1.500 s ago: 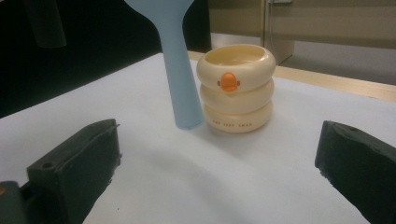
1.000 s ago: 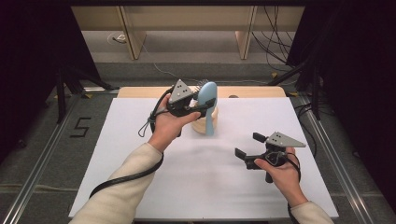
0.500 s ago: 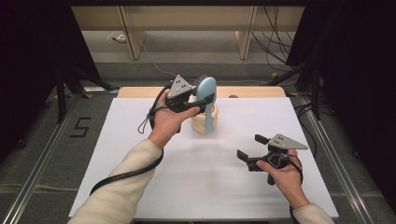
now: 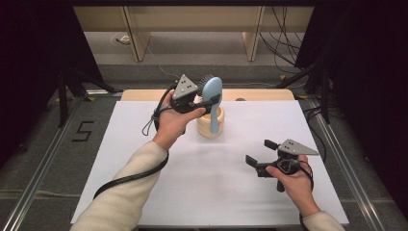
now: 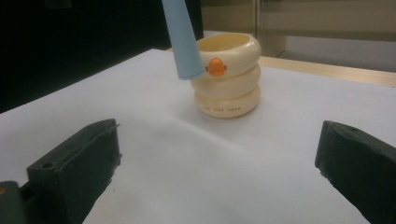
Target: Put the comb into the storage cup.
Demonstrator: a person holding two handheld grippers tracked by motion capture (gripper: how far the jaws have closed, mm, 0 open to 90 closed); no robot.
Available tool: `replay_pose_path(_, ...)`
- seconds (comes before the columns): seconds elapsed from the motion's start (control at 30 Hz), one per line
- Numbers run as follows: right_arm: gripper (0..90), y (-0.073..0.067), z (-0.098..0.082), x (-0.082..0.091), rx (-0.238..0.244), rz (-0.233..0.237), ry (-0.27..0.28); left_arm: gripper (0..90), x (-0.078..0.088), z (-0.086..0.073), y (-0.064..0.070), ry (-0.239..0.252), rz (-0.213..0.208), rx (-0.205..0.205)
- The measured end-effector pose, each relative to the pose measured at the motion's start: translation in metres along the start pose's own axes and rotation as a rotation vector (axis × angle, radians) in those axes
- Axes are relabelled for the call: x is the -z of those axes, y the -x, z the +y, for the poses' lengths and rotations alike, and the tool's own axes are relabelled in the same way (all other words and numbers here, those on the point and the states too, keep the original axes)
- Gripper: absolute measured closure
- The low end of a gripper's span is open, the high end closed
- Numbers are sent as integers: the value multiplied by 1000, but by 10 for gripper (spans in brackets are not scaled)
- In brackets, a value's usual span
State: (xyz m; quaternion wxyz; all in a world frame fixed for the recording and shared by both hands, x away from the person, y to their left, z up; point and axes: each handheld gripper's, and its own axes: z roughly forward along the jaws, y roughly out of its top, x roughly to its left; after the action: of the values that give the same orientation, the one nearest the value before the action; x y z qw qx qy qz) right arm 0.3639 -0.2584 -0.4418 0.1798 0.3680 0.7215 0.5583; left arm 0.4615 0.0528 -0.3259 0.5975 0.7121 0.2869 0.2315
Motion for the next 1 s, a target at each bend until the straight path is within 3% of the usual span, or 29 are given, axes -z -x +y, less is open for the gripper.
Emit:
replay_pose_path(0.5,8,-1,-1,1,-4,3,1,493,0,4,-6,8,23,-6)
replay_pose_path(1.0,9,-1,-1,0,-8,6,-2,494,0,13,-3,19,4,-4)
